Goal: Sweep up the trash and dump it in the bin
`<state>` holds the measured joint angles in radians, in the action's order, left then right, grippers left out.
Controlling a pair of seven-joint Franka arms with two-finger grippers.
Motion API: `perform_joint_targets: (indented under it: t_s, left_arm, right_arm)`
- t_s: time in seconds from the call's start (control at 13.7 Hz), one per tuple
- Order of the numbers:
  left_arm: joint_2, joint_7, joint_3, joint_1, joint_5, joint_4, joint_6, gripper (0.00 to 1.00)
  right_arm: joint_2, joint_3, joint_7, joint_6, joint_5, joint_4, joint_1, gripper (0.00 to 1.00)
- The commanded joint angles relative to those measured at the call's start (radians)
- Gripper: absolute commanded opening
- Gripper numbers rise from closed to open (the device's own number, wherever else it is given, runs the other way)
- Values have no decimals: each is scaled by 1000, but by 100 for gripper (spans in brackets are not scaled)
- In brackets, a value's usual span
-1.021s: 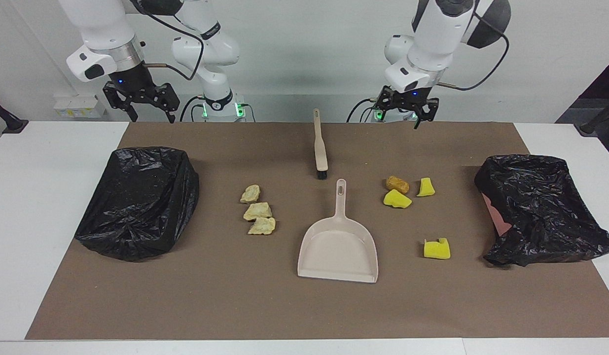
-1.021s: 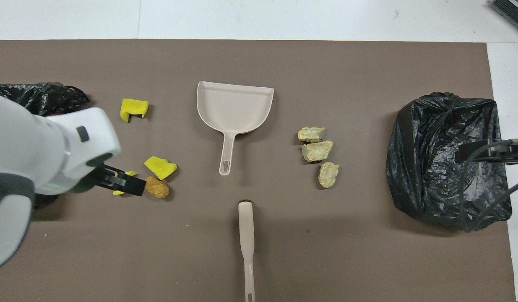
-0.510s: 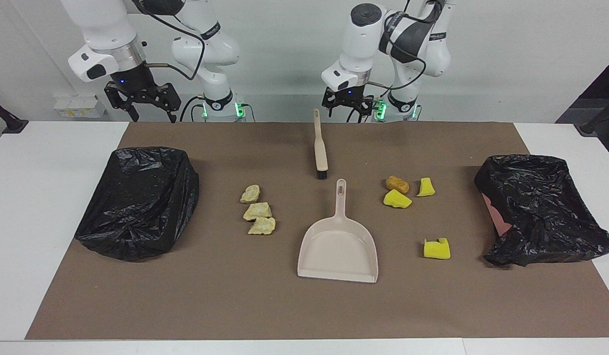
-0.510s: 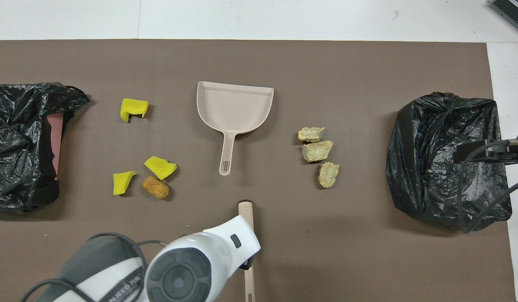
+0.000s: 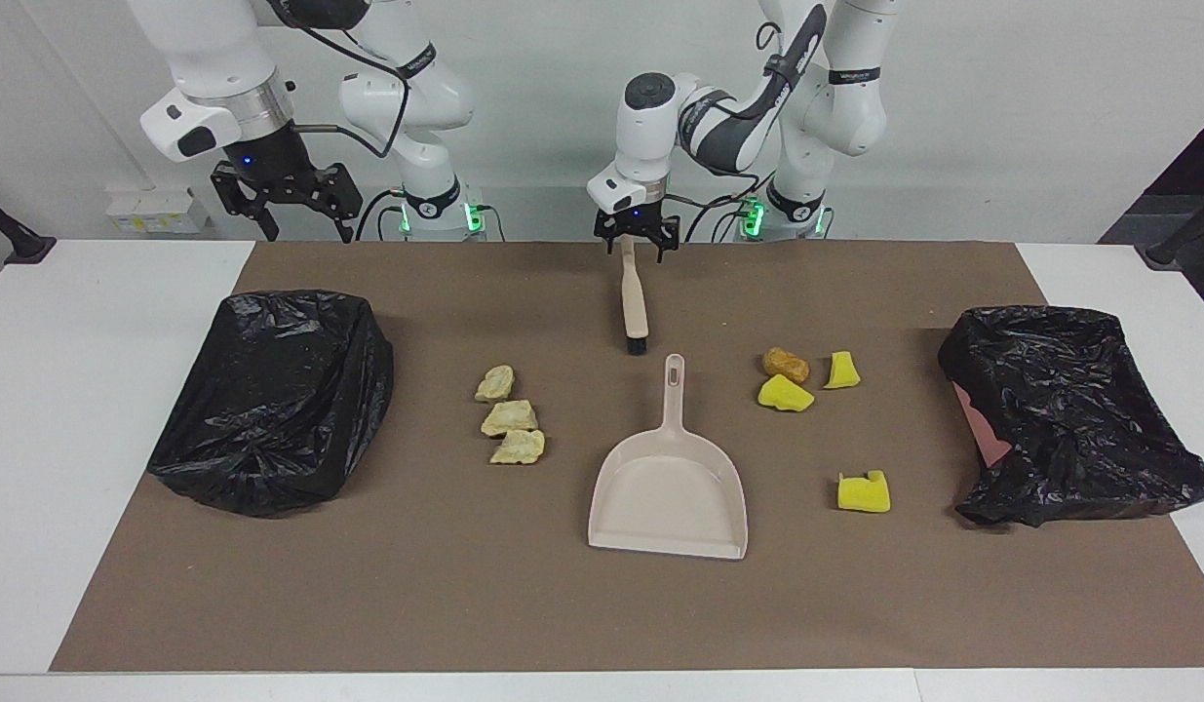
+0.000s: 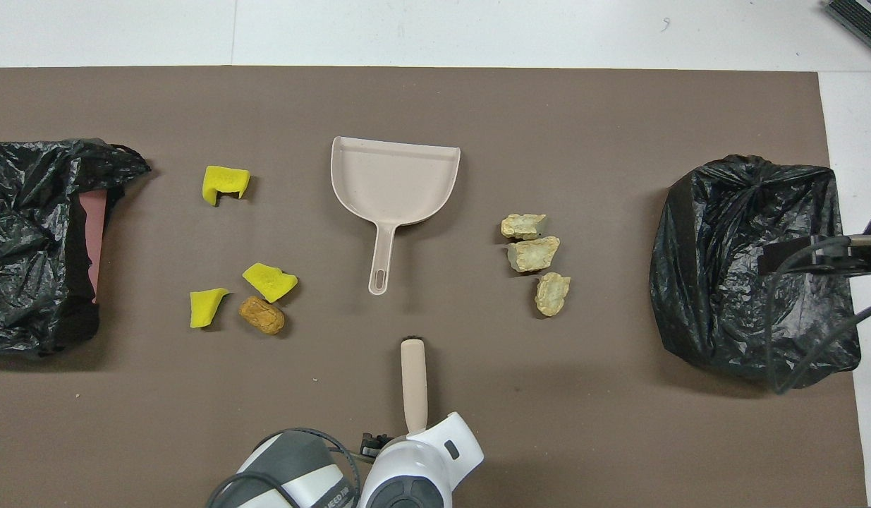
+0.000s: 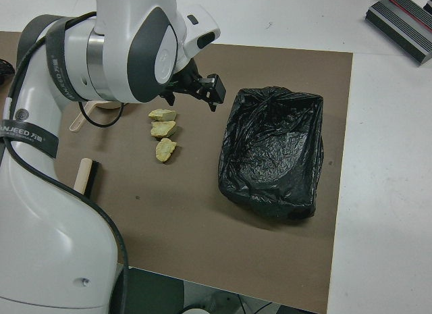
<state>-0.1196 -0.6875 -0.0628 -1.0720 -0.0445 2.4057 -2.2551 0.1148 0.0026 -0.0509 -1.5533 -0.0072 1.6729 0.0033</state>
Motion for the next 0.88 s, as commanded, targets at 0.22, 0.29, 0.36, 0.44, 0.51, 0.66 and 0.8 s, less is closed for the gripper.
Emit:
perform_joint_targets:
  t_s: [0.22, 0.29, 0.36, 0.44, 0.51, 0.66, 0.8]
  left_arm:
    - [-14, -82, -17, -69, -63, 72, -49, 100]
    - [6, -110, -18, -101, -64, 73, -52, 100]
    - [11, -113, -19, -103, -64, 72, -50, 84]
    - [18, -110, -20, -102, -64, 64, -49, 73]
    - [26, -101, -22, -95, -64, 50, -47, 66]
    - [29, -95, -23, -88, -64, 30, -34, 48]
    - [28, -95, -25, -91, -64, 30, -24, 15]
  right_arm:
    - [19, 4, 26, -5, 4, 19, -6, 100]
    - [19, 4, 26, -5, 4, 19, -5, 100]
    - [19, 4, 26, -4, 4, 19, -6, 100]
    - [19, 4, 26, -4, 4, 21, -5, 100]
    - [19, 4, 26, -4, 4, 19, -5, 100]
    - [19, 4, 26, -4, 4, 21, -6, 100]
    - [19, 4, 26, -4, 4, 22, -6, 100]
